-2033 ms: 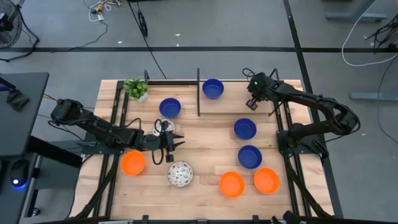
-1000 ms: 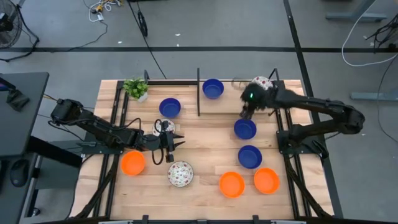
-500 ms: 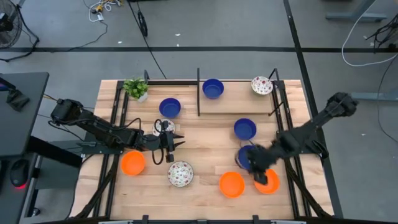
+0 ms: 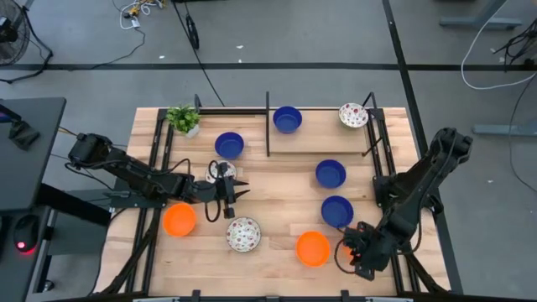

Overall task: Pick & Place Mini bowls
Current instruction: Put the orange bowl on the shelf

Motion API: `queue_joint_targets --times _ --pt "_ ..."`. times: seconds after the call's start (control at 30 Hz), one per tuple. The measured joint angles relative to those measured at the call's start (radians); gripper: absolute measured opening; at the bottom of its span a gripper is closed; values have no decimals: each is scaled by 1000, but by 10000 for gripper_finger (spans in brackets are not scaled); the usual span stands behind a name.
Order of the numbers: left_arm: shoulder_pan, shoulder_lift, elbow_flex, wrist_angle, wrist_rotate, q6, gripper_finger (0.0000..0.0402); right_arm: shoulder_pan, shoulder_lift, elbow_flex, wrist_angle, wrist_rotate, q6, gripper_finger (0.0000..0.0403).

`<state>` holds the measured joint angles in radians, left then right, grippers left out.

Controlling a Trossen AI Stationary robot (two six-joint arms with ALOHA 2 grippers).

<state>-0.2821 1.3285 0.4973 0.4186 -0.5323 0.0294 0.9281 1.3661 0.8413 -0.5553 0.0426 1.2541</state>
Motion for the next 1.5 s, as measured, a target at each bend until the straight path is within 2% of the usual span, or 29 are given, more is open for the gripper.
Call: queue_joint_targets --times 0.1,0.23,0.43,0.63,0.7,0.87,1.0,1.23,1.33,1.5 --pt "3 0 0 22 -11 35 103 8 42 0 63 0 -38 198" --pt "24 0 0 37 9 43 103 23 100 0 71 -48 -30 204" --pt "60 0 0 39 67 39 103 40 174 0 54 -106 -24 192" --pt "67 0 0 39 90 34 103 39 160 20 64 -111 -42 166" --pt "67 0 0 39 92 30 103 38 148 46 33 -111 -60 160" --pt "67 0 0 39 92 25 103 38 142 110 -207 -111 -57 156" --pt "67 0 0 35 92 16 103 38 142 86 -282 -104 30 172" --pt "67 0 0 23 92 8 103 38 143 59 -234 -71 -90 212" --pt "66 0 0 21 92 3 103 38 148 59 -227 -31 -136 203" --pt "66 0 0 16 92 -14 103 38 185 58 -208 -22 -202 170"
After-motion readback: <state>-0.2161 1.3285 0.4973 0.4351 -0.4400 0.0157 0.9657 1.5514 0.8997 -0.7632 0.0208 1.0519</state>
